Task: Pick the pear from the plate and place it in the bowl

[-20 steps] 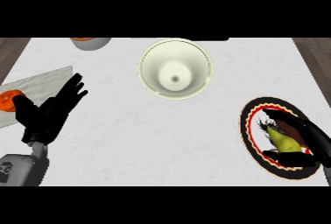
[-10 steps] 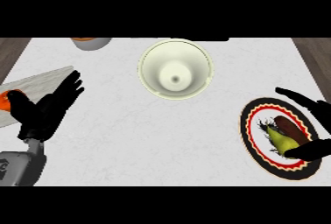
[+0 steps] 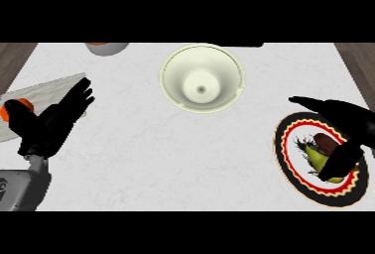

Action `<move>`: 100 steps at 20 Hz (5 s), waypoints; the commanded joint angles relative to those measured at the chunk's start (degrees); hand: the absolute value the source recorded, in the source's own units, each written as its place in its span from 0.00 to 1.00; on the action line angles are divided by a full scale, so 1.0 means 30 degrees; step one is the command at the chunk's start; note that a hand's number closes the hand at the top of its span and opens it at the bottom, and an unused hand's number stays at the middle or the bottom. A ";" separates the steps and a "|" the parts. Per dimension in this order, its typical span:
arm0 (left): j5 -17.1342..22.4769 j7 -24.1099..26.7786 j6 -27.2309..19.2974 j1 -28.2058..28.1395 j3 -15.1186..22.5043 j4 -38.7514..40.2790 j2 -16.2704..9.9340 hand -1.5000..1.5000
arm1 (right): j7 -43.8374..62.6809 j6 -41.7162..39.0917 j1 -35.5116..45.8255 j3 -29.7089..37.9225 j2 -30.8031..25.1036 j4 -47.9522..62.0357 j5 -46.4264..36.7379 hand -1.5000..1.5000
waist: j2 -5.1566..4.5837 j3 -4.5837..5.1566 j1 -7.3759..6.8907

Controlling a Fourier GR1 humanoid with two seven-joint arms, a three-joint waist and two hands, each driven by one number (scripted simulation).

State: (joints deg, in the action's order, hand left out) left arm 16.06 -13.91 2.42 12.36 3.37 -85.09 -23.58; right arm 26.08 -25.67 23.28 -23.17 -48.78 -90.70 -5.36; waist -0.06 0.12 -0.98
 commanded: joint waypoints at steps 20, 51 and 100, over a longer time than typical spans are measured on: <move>-0.1423 0.1031 0.1365 -0.0696 -0.1211 0.0713 0.1136 0.50 | 0.5425 -0.7453 0.2394 -0.0248 0.4083 0.2180 -0.3407 0.00 | 0.0002 -0.0034 0.0237; -0.3313 -0.0337 0.1776 -0.0869 -0.1932 -0.0970 0.3364 0.50 | -0.1096 -0.6177 0.0554 0.2150 0.6483 0.8243 -1.2461 0.00 | 0.0025 -0.0043 0.0235; -0.3502 -0.0844 0.2473 -0.0626 -0.4207 -0.0379 0.2932 0.50 | 0.1596 0.4072 -0.4288 0.5937 1.2929 0.2389 -1.6881 1.00 | 0.0545 0.0025 0.1719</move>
State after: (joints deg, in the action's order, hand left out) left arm 6.18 -15.36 10.89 10.32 -9.66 -85.20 -15.21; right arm 22.55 -16.63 15.28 -5.08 -15.04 -71.98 -55.55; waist 1.36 0.21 3.45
